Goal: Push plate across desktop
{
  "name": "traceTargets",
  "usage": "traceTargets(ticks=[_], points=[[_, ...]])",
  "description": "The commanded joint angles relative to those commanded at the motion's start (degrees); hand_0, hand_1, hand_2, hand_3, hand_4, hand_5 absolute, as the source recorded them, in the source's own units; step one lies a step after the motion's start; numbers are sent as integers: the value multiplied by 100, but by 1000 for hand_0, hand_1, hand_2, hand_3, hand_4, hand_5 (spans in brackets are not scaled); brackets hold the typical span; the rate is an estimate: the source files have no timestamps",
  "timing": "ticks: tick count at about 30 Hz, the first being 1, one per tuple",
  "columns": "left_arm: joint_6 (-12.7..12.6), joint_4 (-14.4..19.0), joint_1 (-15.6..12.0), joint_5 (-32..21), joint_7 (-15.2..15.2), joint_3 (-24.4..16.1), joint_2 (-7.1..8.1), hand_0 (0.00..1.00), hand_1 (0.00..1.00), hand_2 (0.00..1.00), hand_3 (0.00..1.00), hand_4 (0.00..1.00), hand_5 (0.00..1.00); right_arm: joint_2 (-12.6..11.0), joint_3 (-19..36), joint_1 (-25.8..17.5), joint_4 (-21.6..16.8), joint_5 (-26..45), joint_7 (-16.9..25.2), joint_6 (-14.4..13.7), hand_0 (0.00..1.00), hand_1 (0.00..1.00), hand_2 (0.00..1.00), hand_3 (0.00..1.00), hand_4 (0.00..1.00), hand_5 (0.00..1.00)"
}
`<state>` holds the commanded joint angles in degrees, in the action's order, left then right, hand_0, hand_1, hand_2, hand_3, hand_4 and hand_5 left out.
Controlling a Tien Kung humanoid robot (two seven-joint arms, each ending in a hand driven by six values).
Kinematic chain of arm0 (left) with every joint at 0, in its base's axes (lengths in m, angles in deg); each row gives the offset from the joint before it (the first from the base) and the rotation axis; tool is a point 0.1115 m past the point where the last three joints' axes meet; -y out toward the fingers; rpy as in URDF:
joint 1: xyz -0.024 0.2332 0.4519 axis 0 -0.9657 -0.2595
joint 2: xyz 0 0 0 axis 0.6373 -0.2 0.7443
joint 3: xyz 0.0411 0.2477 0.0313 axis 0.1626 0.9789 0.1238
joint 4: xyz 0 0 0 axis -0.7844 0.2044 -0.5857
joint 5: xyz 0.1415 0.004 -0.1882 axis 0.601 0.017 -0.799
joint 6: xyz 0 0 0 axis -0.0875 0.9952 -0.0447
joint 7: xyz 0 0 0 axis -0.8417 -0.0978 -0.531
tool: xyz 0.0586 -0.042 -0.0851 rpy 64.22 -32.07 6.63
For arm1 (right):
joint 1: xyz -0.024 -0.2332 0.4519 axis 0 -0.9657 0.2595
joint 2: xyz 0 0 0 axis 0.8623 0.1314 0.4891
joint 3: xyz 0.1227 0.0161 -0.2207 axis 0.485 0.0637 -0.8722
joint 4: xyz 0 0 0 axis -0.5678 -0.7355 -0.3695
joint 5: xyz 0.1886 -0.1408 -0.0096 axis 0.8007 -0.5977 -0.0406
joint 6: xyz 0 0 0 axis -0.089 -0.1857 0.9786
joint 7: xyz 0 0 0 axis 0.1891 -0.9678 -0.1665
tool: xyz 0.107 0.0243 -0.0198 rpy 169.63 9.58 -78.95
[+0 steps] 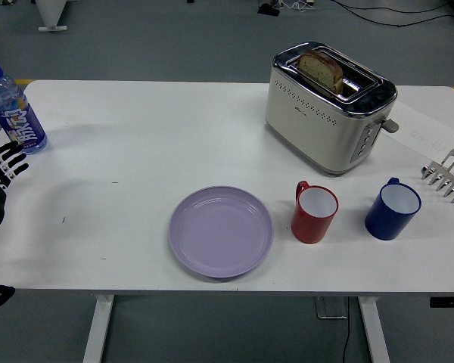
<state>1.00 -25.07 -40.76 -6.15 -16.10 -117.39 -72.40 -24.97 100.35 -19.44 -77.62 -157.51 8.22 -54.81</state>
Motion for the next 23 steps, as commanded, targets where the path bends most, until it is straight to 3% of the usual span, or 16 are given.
traceTargets(ticks=[23], points=[[-29, -10, -36, -35, 28, 31, -5, 748, 770, 754, 662, 650, 998, 0, -30, -26, 0, 31, 5, 0, 637, 605, 668, 610, 180, 120]])
